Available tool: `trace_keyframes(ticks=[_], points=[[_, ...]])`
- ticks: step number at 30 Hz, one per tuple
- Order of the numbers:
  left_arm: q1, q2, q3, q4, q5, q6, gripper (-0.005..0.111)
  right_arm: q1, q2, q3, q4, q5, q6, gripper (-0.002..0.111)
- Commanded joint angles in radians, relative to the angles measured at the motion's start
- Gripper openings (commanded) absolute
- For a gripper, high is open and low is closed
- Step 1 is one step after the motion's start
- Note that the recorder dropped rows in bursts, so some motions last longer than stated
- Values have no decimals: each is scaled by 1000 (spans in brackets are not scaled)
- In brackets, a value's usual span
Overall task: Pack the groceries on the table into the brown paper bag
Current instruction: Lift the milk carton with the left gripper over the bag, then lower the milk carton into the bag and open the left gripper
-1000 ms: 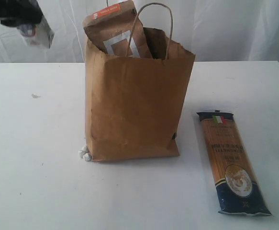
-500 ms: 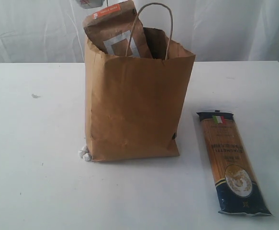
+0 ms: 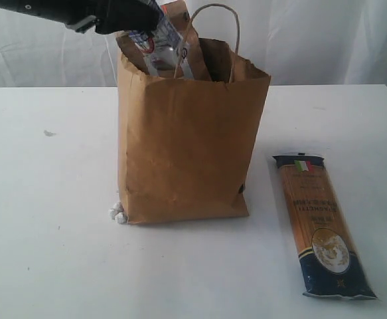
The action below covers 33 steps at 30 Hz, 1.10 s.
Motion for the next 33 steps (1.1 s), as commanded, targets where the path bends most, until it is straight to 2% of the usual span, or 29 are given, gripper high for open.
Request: trace_keyframes(ticks=[1,3,5,11,13,19,33], points=[[-6,35,-10,-56,80,15,0,-5,-6,1,3,-14,6,0],[-19,53,-10,-47,124,15,2,-5,-6,1,3,-14,6,0],[-36,71,-10,-18,143,12,11,-5,-6,1,3,-14,6,0],[-51,82,-8,-3,143,-31,65,-5,-6,1,0,-14,6,0],[-51,80,-8,-3,143,-39,72,-5,-6,1,0,-14,6,0],[-51,80,-8,-3,173,-47,68,-5,-6,1,0,-14,6,0],[-47,70,-29,-3,234,-55,68,-5,-6,1,0,-14,6,0]])
